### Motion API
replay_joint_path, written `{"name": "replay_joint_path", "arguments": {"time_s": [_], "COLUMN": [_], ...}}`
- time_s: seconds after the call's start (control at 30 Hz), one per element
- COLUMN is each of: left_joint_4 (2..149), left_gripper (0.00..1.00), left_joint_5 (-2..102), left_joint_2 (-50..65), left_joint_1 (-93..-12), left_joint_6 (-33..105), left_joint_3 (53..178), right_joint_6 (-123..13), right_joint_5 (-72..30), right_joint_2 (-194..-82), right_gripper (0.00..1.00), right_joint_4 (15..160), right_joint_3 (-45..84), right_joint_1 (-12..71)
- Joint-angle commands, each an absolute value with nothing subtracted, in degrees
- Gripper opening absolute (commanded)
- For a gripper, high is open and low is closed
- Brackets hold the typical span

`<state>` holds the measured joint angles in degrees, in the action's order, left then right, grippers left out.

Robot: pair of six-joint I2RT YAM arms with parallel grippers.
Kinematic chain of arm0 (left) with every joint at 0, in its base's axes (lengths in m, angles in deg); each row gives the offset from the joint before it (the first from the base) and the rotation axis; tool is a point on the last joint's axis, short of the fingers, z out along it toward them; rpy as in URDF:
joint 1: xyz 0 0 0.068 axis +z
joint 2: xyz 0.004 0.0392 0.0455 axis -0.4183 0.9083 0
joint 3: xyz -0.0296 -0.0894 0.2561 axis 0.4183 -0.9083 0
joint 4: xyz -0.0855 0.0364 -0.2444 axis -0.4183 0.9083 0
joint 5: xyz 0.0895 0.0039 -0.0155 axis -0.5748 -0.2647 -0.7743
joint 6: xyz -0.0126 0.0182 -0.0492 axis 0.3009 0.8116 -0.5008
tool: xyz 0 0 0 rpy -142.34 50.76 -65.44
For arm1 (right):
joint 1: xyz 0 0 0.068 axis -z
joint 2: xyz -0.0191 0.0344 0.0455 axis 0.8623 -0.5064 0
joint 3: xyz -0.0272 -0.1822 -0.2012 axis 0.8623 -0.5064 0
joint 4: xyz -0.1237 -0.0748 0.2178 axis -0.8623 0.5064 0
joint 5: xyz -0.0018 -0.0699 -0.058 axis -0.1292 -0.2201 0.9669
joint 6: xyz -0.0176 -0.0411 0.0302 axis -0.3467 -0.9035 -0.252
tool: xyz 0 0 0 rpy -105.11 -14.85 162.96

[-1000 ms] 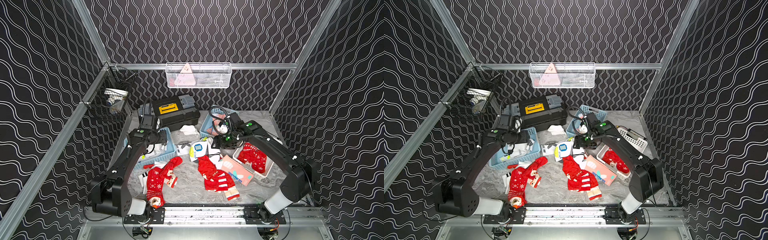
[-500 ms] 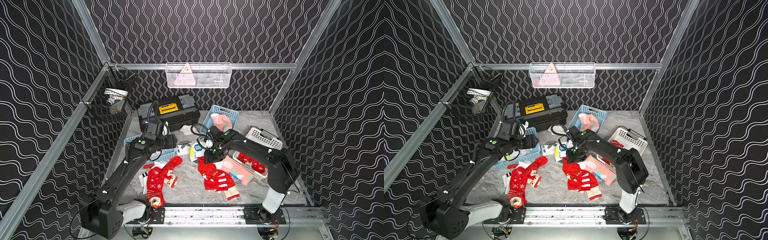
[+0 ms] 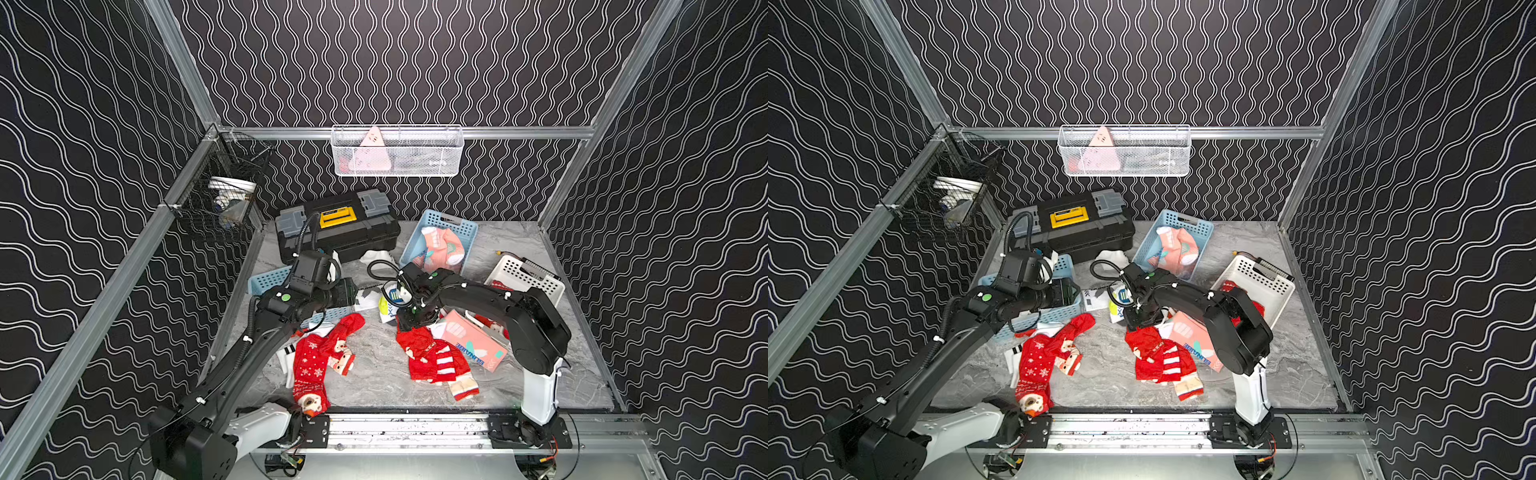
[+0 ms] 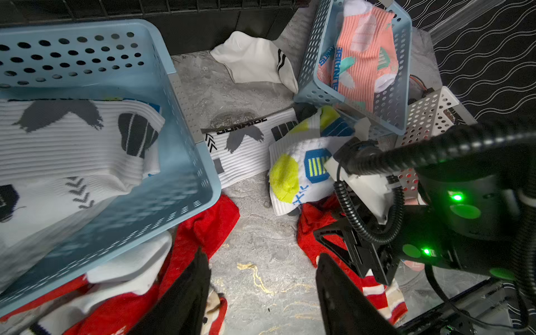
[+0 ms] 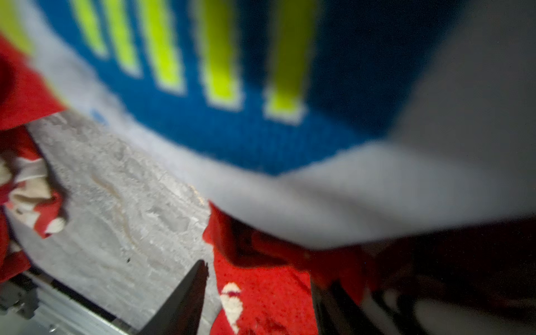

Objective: Sort the socks into the basket by color
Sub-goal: Pick up the sock at the center of the board.

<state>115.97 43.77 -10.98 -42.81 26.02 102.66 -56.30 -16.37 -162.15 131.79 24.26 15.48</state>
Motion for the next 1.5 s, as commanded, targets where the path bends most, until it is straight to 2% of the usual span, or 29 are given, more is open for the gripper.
{"name": "replay_joint_path", "arguments": {"time_s": [0.0,0.1,0.17,0.27,0.43,0.83,1.1,1.3,1.47], "left_joint_4": [115.4,115.2,115.1,114.9,114.3,113.1,112.4,111.9,111.8], "left_gripper": [0.63,0.63,0.63,0.63,0.63,0.63,0.63,0.63,0.63], "left_joint_5": [43.5,43.6,43.7,43.7,43.9,44.1,44.5,45.1,45.2], "left_joint_2": [-11.5,-11.6,-11.7,-11.6,-11.3,-11.4,-11.0,-10.8,-10.6], "left_joint_1": [-43.1,-43.2,-43.3,-43.3,-43.3,-43.3,-43.3,-43.3,-43.8], "left_joint_6": [25.1,25.0,25.0,25.2,25.4,25.8,26.3,26.6,26.9], "left_joint_3": [102.1,101.8,101.8,101.6,101.8,102.3,102.6,102.7,102.8], "right_joint_6": [-55.5,-55.6,-55.6,-55.5,-56.0,-58.3,-56.7,-55.3,-54.7], "right_joint_5": [-11.6,-11.2,-11.4,-12.3,-13.5,-25.2,-22.9,-20.0,-19.8], "right_joint_2": [-163.0,-162.9,-161.8,-160.4,-157.4,-149.5,-144.7,-142.1,-138.9], "right_gripper": [0.46,0.31,0.13,0.0,0.0,0.0,0.0,0.0,0.0], "right_joint_4": [129.5,129.7,130.3,131.4,134.4,143.3,145.3,146.6,146.4], "right_joint_3": [23.7,23.3,23.0,23.1,24.1,29.3,33.3,36.9,37.1], "right_joint_1": [14.9,14.6,14.5,14.3,13.9,13.8,14.2,18.1,26.7]}}
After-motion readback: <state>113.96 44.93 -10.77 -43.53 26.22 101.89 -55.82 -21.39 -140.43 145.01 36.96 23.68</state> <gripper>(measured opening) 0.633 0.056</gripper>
